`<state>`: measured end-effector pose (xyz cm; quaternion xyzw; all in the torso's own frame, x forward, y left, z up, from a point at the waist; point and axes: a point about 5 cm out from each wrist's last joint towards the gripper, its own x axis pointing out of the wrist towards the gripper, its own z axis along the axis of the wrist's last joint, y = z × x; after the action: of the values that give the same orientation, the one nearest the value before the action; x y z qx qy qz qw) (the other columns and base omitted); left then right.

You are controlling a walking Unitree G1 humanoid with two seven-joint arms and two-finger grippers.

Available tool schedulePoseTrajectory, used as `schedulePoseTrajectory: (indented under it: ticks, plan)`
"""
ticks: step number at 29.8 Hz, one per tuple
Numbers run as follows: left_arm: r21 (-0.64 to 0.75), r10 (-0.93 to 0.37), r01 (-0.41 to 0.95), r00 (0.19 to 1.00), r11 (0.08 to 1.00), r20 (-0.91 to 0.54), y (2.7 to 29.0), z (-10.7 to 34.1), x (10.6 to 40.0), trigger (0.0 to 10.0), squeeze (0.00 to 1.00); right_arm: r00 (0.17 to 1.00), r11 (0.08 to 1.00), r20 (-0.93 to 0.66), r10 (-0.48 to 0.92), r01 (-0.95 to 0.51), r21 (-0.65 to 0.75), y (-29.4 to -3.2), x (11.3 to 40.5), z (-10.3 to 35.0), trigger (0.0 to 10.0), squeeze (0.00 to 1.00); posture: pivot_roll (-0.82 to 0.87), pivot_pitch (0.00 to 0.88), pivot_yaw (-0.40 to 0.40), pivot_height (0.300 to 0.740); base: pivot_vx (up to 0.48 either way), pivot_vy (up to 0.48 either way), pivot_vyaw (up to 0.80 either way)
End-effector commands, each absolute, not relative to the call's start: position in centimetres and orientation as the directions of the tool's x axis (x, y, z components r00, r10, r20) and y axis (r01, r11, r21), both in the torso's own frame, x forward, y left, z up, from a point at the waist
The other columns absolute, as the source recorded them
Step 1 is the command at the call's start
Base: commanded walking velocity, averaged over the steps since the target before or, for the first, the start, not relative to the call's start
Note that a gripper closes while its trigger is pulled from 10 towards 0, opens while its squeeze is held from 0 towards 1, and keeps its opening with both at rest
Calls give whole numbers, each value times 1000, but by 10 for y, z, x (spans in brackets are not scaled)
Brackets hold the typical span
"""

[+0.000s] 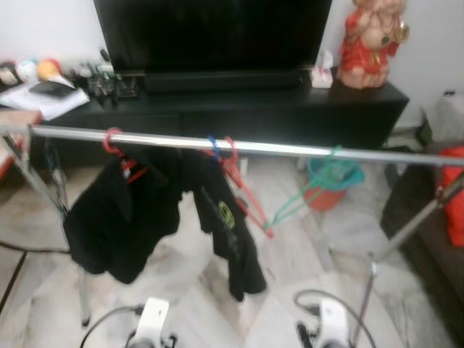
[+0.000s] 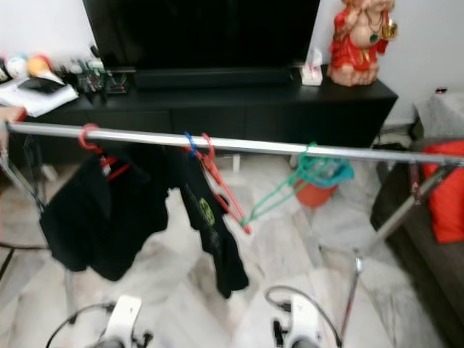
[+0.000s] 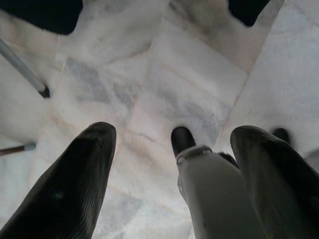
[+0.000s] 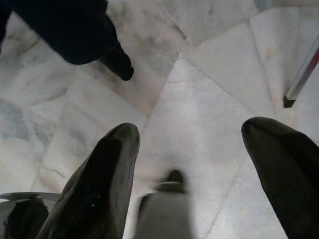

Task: Hang hanger

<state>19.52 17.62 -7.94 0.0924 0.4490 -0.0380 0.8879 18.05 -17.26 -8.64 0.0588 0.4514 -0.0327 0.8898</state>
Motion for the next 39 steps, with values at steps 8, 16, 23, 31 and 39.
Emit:
schedulePoseTrajectory:
  ticks: [8, 16, 23, 31, 39]
  plan:
    - [130, 18, 145, 596, 981, -803, 177, -78, 198, 10000, 0, 586, 991, -810, -29, 123, 53, -184, 179, -86, 10000, 0, 13, 0, -14, 740, 0, -294, 0]
    - [137, 27, 138, 605, 981, -796, 184, -73, 205, 10000, 0, 585, 991, -810, -27, 119, 53, -184, 179, -86, 10000, 0, 13, 0, -14, 740, 0, -275, 0]
    - [123, 36, 101, 614, 987, -788, 180, -71, 211, 10000, 0, 584, 992, -812, -24, 114, 52, -184, 179, -86, 10000, 0, 14, 0, -16, 740, 0, -115, 0]
    - [126, 55, 71, 621, 989, -782, 197, -70, 208, 10000, 0, 583, 994, -812, -26, 101, 41, -185, 179, -86, 10000, 0, 11, 0, -17, 740, 0, 0, 391]
    - [128, 63, 61, 619, 990, -783, 203, -70, 206, 10000, 0, 579, 994, -815, -15, 98, 52, -184, 178, -86, 10000, 0, 11, 0, -17, 740, 127, 0, 100]
